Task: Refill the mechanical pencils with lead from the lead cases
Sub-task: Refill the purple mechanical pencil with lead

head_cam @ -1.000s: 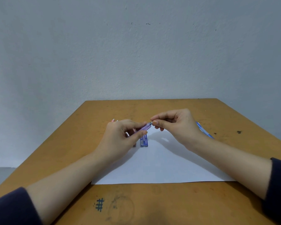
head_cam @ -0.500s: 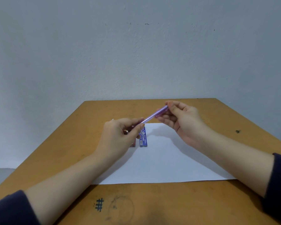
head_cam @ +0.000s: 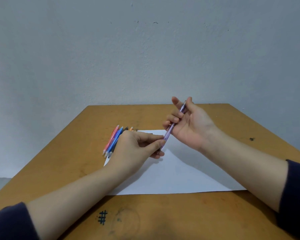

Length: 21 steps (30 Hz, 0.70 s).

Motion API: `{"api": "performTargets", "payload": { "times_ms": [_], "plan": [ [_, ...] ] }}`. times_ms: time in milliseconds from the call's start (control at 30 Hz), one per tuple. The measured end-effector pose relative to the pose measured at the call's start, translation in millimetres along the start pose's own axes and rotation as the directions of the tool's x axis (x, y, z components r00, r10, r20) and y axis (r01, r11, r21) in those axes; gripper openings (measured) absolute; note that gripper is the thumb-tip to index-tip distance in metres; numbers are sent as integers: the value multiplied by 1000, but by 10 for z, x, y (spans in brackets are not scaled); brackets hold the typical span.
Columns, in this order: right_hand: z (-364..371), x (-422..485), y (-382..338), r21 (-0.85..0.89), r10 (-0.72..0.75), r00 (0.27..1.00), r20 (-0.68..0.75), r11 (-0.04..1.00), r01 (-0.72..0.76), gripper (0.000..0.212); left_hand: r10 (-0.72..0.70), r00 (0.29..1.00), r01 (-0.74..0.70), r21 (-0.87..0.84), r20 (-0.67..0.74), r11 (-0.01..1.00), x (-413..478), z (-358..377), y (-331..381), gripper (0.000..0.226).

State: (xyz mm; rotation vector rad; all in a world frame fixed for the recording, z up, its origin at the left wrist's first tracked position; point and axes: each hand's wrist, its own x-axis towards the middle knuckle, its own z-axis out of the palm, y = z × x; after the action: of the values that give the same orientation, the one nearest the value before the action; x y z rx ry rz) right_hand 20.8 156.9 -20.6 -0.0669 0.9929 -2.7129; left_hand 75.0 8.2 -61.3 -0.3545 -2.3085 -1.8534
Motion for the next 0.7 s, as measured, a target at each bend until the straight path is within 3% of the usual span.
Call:
{"api": "performTargets", "payload": {
  "times_ms": [133,233,300,533,700],
  "plan": [
    [-24,-18,-86,36,26,999,27,999,-27,47,-144,986,159,-214,85,964,-15,47,65,17],
    [-46,-22,-133,80,29,999,14,996,-30,46,-364,881,468,-443,303,765,-14,57,141,44],
    [-58,-22,-145,122,30,1000,2,992,-30,45,-401,806,586,-494,436,642,-23,35,177,60],
    [-68,-8,-161,167,1,1000,-19,986,2,32,-348,692,697,-461,632,549,-33,-3,173,83],
    [-89,3,-146,162,-23,999,-48,986,31,27,-314,682,701,-469,661,536,-47,-4,151,88]
  ]
}}
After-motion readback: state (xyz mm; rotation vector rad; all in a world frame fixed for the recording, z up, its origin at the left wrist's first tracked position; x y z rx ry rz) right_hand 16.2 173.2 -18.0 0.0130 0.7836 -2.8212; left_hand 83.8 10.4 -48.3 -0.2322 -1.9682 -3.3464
